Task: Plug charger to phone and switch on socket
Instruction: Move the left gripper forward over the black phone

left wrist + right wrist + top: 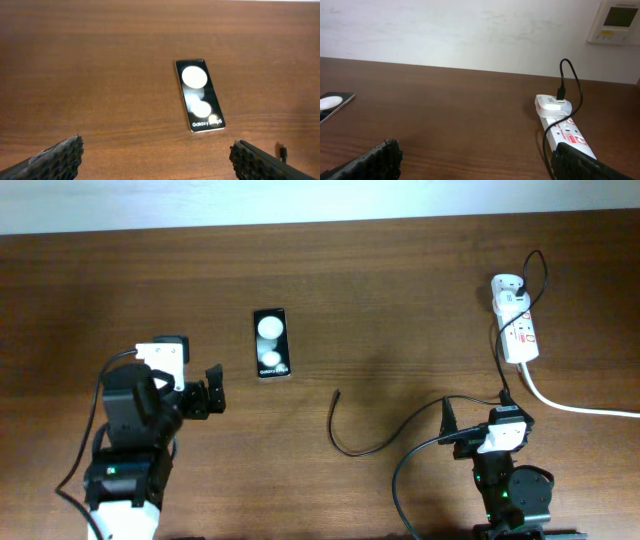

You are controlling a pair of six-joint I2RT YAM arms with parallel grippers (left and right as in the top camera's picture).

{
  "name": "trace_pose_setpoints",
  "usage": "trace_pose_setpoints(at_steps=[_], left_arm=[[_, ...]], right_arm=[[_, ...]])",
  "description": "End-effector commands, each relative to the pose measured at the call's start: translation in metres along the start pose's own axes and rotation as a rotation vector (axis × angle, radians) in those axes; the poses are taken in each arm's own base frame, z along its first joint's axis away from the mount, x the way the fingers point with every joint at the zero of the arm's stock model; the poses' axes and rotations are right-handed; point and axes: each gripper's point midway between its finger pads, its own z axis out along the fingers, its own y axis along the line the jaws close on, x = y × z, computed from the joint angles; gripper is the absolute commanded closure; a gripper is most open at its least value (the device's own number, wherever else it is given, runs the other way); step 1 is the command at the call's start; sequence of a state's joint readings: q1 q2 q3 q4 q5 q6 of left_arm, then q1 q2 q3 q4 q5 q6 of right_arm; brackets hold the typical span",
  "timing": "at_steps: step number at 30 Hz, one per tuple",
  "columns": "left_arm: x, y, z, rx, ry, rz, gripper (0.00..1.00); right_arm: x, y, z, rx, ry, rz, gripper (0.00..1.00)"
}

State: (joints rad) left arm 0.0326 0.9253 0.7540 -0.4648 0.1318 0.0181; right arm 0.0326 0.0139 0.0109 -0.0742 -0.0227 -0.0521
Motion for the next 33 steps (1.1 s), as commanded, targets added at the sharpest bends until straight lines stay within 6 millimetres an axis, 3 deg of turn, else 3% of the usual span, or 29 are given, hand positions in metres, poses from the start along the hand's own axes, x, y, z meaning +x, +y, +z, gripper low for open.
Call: trace_pose_setpoints(at_steps=[1, 14, 22, 33], left_arm=[[-0.008, -0.001, -0.001, 0.011, -0.008, -0.008, 0.01], [0.008, -0.001, -0.001, 0.012, 0.057, -0.019, 0.01], [-0.002, -0.003, 0.003, 0.015, 0.076, -0.069, 0.01], [-0.036, -0.063, 0.054, 0.125, 0.207, -0.108, 0.01]], right_arm=[[0.003, 0.0, 0.0, 0.002, 0.005, 0.008, 0.01], [0.003, 0.0, 0.0, 0.002, 0.005, 0.008, 0.01], [0.003, 0.0, 0.0, 0.002, 0.005, 0.008, 0.01], [0.003, 0.0, 0.0, 0.002, 0.005, 0.008, 0.01]])
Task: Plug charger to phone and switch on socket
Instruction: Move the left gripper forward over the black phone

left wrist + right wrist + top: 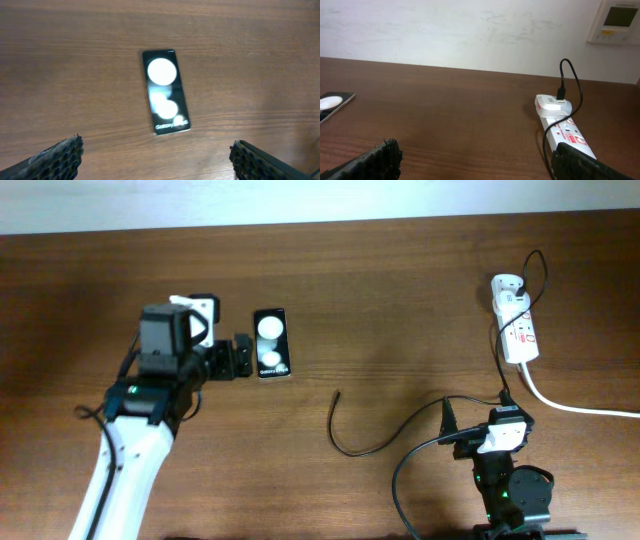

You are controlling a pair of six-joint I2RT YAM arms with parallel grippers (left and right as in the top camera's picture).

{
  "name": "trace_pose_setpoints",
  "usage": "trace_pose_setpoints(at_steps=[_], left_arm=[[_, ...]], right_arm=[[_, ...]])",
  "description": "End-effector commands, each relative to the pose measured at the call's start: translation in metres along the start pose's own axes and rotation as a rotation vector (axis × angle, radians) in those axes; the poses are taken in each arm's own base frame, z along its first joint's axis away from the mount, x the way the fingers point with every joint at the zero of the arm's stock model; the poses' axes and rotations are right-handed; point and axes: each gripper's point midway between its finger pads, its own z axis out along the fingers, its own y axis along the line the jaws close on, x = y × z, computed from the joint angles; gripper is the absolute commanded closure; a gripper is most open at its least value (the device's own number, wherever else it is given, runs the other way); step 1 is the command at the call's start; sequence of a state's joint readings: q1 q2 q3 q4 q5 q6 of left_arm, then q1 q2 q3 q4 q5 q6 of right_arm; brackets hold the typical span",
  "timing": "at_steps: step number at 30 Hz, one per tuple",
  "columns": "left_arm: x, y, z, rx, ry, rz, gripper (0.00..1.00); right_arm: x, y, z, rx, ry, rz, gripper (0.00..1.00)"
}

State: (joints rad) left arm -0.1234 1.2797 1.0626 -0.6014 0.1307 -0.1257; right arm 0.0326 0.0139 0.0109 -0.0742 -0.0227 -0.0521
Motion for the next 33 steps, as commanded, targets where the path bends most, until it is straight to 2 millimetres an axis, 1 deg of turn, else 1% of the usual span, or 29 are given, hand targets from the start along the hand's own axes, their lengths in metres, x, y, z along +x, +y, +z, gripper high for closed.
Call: trace_pose_setpoints(at_steps=[1, 4, 8, 11, 13, 17, 21, 24, 26, 29, 33], left_arm=[[-0.011, -0.018, 0.013, 0.031, 0.02, -0.056, 0.01], [-0.017, -0.033, 0.024, 0.043, 0.051, -0.071, 0.01], [-0.025, -0.038, 0.029, -0.047, 0.114, -0.066, 0.01], [-0.035, -0.049, 0.033, -0.063, 0.155, -0.054, 0.01], [-0.039, -0.052, 0.04, -0.069, 0.172, -0.079, 0.01], [-0.03, -0.05, 0.054, -0.089, 0.218, -0.122, 0.01], [-0.024, -0.048, 0.067, -0.102, 0.258, -0.125, 0.01], [-0.03, -0.051, 0.076, -0.096, 0.273, -0.092, 0.01], [-0.031, -0.058, 0.079, -0.098, 0.311, -0.048, 0.01], [-0.032, -0.059, 0.089, -0.12, 0.355, -0.035, 0.01], [-0.028, -0.058, 0.101, -0.135, 0.404, -0.034, 0.01]], right_arm=[[0.003, 0.0, 0.0, 0.002, 0.005, 0.008, 0.01], [0.003, 0.0, 0.0, 0.002, 0.005, 0.008, 0.01], [0.003, 0.0, 0.0, 0.002, 0.005, 0.008, 0.01], [0.003, 0.0, 0.0, 0.002, 0.005, 0.008, 0.01], [0.003, 0.0, 0.0, 0.002, 0.005, 0.008, 0.01], [0.003, 0.0, 0.0, 0.002, 0.005, 0.008, 0.01], [0.003, 0.0, 0.0, 0.002, 0.005, 0.008, 0.01], [0.003, 0.0, 0.0, 0.002, 0.005, 0.008, 0.01], [0.003, 0.0, 0.0, 0.002, 0.005, 0.008, 0.01], [0.003, 0.0, 0.0, 0.002, 0.005, 0.008, 0.01], [0.003, 0.0, 0.0, 0.002, 0.005, 0.008, 0.01]])
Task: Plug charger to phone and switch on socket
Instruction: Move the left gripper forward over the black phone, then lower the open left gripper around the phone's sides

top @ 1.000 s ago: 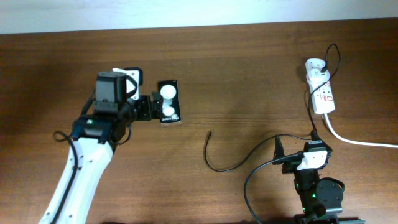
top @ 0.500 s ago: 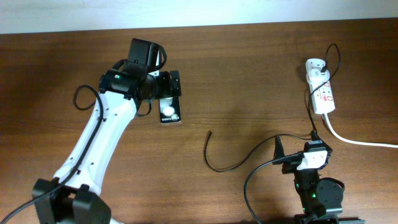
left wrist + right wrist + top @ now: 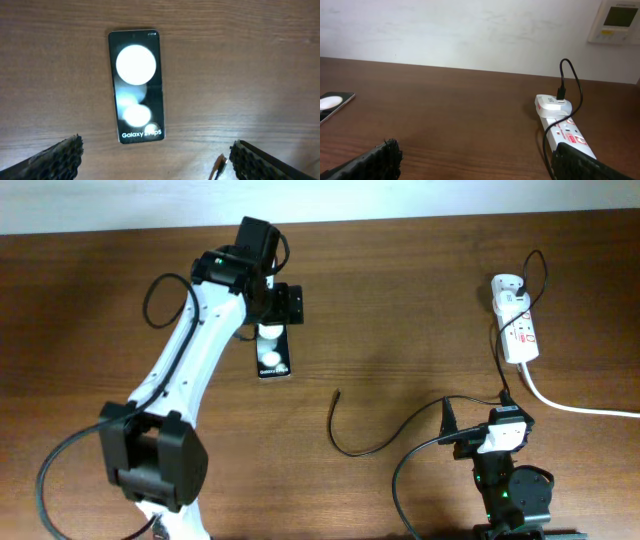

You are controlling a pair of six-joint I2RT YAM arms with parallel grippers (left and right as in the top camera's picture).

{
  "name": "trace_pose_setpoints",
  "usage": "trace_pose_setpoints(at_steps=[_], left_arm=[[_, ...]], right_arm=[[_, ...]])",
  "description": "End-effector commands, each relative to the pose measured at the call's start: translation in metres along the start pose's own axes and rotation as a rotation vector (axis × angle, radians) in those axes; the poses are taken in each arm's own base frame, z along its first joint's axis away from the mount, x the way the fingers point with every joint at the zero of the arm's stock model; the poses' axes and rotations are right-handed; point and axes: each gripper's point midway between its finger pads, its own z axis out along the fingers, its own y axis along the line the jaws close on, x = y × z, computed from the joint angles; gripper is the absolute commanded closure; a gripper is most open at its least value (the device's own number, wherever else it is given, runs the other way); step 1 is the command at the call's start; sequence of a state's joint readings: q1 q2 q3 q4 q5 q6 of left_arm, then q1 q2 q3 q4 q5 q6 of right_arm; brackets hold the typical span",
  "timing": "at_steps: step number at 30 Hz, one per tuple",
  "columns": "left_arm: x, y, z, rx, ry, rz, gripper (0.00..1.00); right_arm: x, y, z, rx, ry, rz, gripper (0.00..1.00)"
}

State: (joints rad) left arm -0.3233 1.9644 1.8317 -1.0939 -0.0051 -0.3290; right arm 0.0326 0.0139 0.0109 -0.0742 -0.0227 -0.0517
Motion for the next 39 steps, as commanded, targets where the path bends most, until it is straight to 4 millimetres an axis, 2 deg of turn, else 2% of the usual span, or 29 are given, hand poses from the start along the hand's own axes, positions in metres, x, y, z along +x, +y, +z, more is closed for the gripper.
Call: trace_pose_setpoints(at_steps=[1, 8, 15, 20, 24, 27, 30, 39], left_arm=[[-0.004, 0.001, 0.007, -0.021, 0.009, 0.018, 0.01], [0.013, 0.008, 0.02, -0.053, 0.092, 0.019, 0.01], [0.014, 0.007, 0.021, -0.049, 0.097, 0.042, 0.01], [0.012, 0.006, 0.02, -0.043, 0.093, 0.033, 0.01], [0.003, 0.004, 0.019, -0.048, 0.088, 0.005, 0.01], [-0.001, 0.009, 0.03, -0.07, 0.134, -0.03, 0.01], [0.003, 0.024, 0.046, -0.097, 0.194, -0.055, 0.01], [-0.002, 0.022, 0.049, -0.086, 0.178, -0.005, 0.01]], right_arm=[[0.003, 0.0, 0.0, 0.002, 0.005, 0.008, 0.01], [0.003, 0.0, 0.0, 0.002, 0.005, 0.008, 0.01], [0.003, 0.0, 0.0, 0.002, 0.005, 0.008, 0.01], [0.003, 0.0, 0.0, 0.002, 0.005, 0.008, 0.01], [0.003, 0.0, 0.0, 0.002, 0.005, 0.008, 0.01], [0.003, 0.0, 0.0, 0.002, 0.005, 0.008, 0.01], [0.003, 0.0, 0.0, 0.002, 0.005, 0.008, 0.01], [0.003, 0.0, 0.0, 0.002, 0.005, 0.008, 0.01]])
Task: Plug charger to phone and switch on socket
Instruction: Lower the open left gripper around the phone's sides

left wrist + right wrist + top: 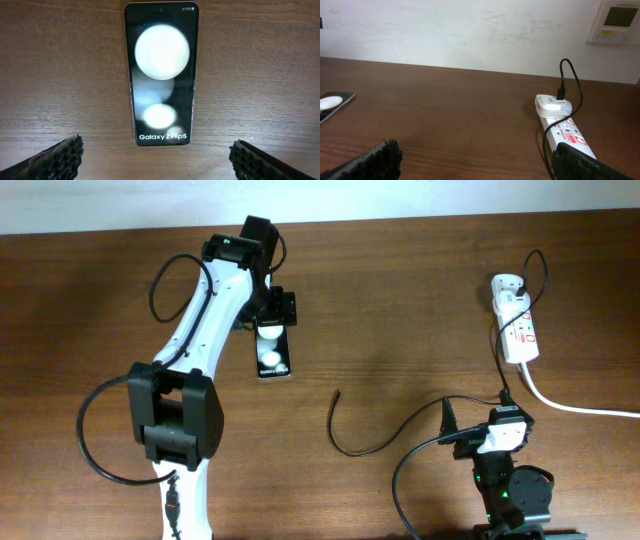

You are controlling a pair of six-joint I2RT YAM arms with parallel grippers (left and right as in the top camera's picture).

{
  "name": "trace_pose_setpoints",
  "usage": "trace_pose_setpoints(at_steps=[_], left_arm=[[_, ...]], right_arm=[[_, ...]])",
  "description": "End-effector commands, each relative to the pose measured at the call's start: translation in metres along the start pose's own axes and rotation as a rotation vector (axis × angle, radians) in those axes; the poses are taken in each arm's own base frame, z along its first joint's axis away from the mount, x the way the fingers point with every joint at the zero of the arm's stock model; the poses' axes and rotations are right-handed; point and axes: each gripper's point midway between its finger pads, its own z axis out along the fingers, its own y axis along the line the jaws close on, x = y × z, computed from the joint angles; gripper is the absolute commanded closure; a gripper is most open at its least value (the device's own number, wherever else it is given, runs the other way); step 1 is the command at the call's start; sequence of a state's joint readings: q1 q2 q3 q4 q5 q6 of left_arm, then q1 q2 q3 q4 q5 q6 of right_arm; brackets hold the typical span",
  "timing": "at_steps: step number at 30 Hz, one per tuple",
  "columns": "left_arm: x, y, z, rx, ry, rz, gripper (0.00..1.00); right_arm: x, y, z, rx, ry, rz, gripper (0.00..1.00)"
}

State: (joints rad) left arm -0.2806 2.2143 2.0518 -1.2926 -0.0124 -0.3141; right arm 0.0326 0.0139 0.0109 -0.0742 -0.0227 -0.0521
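The black Galaxy Z Flip5 phone lies flat, screen up, left of the table's middle; it fills the left wrist view. My left gripper hangs open over the phone's far end, its fingers wide apart on either side. The black charger cable lies loose, its free plug to the phone's right. It runs to a white adapter in the white power strip at the far right. My right gripper rests open near the front edge, facing the strip.
The strip's thick white lead runs off the table's right edge. A white wall with a thermostat stands beyond the far edge. Bare brown wood lies between phone and strip.
My left gripper has come closer to the phone, which now looks larger and centred in the left wrist view. The cable plug has left that view. The right arm has not moved.
My left gripper started open at the front left, away from the phone. It then stood just left of the phone, then above the phone's far end, and now sits closer over it. Phone, cable, strip and right arm stayed put.
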Motion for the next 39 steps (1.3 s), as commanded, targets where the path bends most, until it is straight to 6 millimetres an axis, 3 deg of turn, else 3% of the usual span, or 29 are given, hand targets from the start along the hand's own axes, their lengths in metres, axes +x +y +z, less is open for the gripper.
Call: trace_pose_setpoints(at_steps=[1, 9, 10, 12, 13, 14, 15, 21, 27, 33, 39], left_arm=[[-0.011, -0.003, -0.004, 0.003, -0.043, 0.018, 0.01], [-0.013, -0.01, -0.004, 0.013, -0.058, 0.029, 0.01], [-0.013, -0.012, -0.004, 0.01, -0.061, 0.036, 0.09], [-0.013, -0.014, -0.004, 0.013, -0.064, 0.039, 0.56], [-0.013, -0.015, -0.004, 0.013, -0.066, 0.039, 0.62], [-0.014, -0.015, -0.004, 0.014, -0.068, 0.039, 0.26], [-0.014, -0.015, -0.004, 0.015, -0.069, 0.039, 0.01], [-0.012, -0.014, -0.001, 0.011, -0.059, 0.04, 0.01], [-0.005, -0.012, 0.037, -0.016, 0.023, 0.041, 0.01], [0.001, -0.01, 0.059, -0.035, 0.074, -0.01, 0.01], [0.003, -0.008, 0.06, -0.046, 0.079, -0.015, 0.01]], right_arm=[[0.003, 0.0, 0.0, 0.002, 0.005, 0.008, 0.01], [0.003, 0.0, 0.0, 0.002, 0.005, 0.008, 0.01], [0.003, 0.0, 0.0, 0.002, 0.005, 0.008, 0.01], [0.003, 0.0, 0.0, 0.002, 0.005, 0.008, 0.01], [0.003, 0.0, 0.0, 0.002, 0.005, 0.008, 0.01], [0.003, 0.0, 0.0, 0.002, 0.005, 0.008, 0.01], [0.003, 0.0, 0.0, 0.002, 0.005, 0.008, 0.01], [0.003, 0.0, 0.0, 0.002, 0.005, 0.008, 0.01], [0.003, 0.0, 0.0, 0.002, 0.005, 0.008, 0.01], [0.003, 0.0, 0.0, 0.002, 0.005, 0.008, 0.01], [0.003, 0.0, 0.0, 0.002, 0.005, 0.008, 0.01]])
